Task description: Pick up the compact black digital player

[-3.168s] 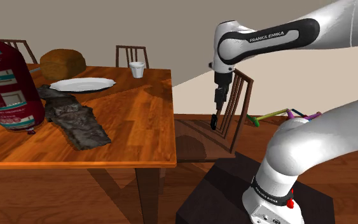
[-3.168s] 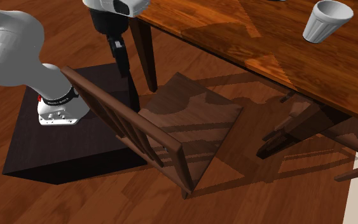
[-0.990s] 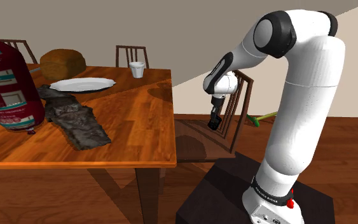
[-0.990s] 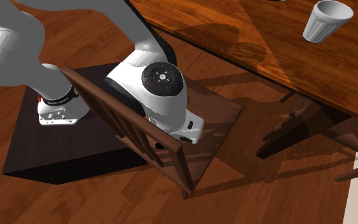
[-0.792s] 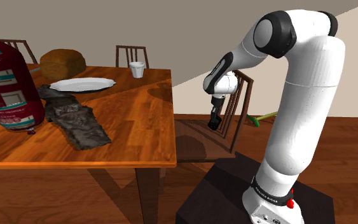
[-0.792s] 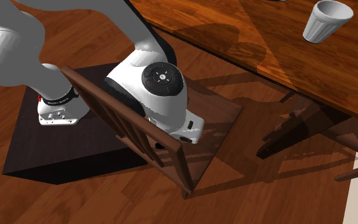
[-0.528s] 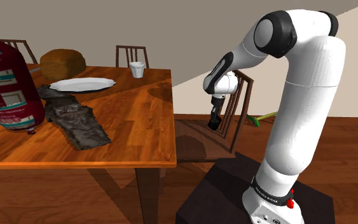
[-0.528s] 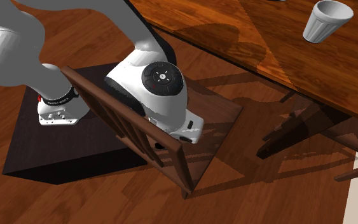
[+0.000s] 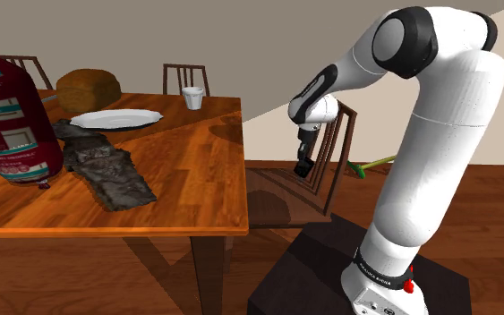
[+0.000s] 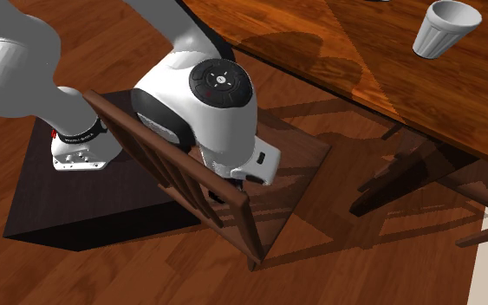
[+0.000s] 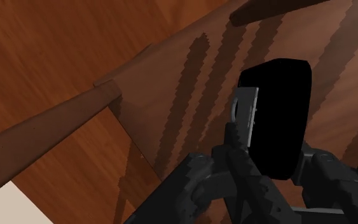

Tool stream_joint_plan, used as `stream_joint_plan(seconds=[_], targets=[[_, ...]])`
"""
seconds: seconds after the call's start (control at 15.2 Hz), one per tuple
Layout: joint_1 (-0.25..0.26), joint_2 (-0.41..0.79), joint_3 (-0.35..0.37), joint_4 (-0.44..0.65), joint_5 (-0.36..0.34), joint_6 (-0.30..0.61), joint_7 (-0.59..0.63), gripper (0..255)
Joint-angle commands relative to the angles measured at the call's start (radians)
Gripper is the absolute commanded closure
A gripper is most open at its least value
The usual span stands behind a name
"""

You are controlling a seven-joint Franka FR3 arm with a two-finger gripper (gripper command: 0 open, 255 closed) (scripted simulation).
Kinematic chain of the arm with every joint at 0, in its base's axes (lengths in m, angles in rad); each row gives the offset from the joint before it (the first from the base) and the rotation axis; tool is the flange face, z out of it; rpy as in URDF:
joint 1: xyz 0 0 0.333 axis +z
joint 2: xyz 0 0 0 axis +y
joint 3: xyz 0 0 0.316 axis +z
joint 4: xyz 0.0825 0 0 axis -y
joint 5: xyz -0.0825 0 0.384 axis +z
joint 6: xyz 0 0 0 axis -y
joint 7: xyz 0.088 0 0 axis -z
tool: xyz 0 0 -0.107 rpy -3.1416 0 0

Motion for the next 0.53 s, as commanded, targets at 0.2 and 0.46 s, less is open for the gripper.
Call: stream_joint_plan(seconds=[0.2, 0.46], targets=[[-0.007, -0.061, -0.010, 0.025, -0.047, -0.069, 0.033, 255], [-0.009, -0.083, -0.007, 0.036, -0.064, -0.098, 0.046, 255]])
